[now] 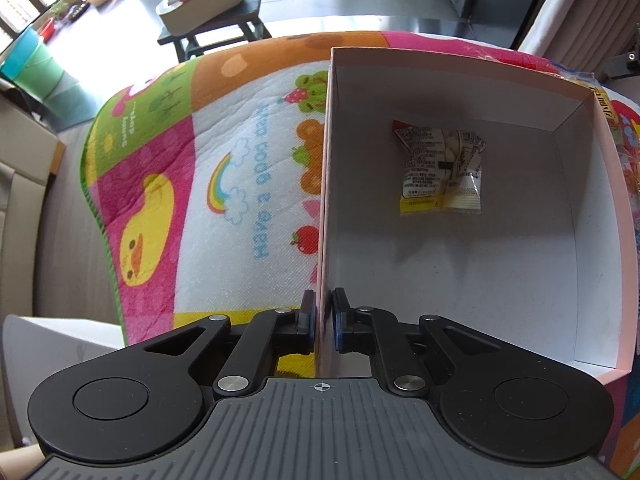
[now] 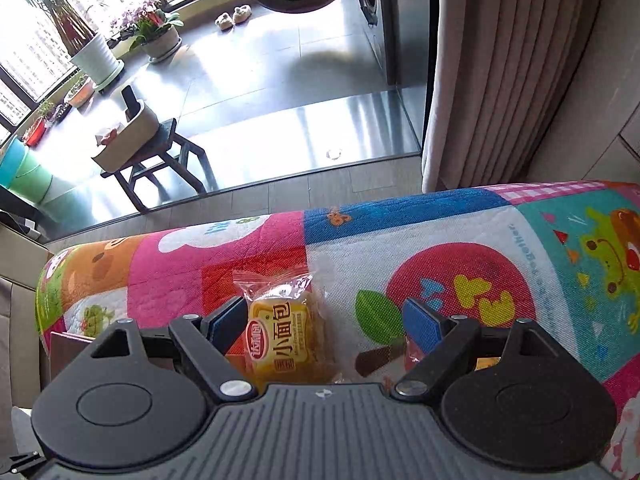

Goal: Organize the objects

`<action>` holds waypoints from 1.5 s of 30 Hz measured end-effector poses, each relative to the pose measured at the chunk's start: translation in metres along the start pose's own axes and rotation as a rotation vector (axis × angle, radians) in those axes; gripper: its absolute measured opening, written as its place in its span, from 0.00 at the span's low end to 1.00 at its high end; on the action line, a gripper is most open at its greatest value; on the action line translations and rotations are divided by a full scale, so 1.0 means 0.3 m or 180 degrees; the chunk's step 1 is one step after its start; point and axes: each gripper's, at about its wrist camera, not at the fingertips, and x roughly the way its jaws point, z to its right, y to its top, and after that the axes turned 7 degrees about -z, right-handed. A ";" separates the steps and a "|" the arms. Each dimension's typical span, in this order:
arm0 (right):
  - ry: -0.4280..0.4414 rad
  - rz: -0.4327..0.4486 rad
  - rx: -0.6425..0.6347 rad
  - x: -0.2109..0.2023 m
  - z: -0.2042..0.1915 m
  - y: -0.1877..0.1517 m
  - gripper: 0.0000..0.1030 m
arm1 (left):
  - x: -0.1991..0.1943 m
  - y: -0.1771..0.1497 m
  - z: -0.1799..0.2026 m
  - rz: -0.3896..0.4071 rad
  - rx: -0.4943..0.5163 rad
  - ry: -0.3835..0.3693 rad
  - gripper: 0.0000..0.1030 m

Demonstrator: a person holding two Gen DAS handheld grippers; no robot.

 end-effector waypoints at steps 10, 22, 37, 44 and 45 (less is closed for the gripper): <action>0.0138 -0.0392 -0.0056 0.158 -0.038 0.028 0.67 | -0.003 0.003 0.000 -0.0053 -0.0011 -0.0015 0.10; 0.0153 -0.0474 -0.0147 0.092 0.016 -0.107 0.54 | -0.011 0.003 0.020 0.0009 0.0214 0.0065 0.10; -0.0194 -0.0226 -0.0037 -0.388 -0.068 -0.434 0.47 | 0.012 -0.024 -0.046 0.0063 0.0414 -0.0365 0.10; -0.0233 -0.0449 0.0177 -0.527 -0.191 -0.680 0.47 | 0.027 -0.053 -0.065 0.0017 0.0476 -0.0521 0.10; -0.0228 -0.0474 0.0184 -0.535 -0.216 -0.704 0.47 | 0.030 -0.056 -0.067 0.0006 0.0495 -0.0537 0.10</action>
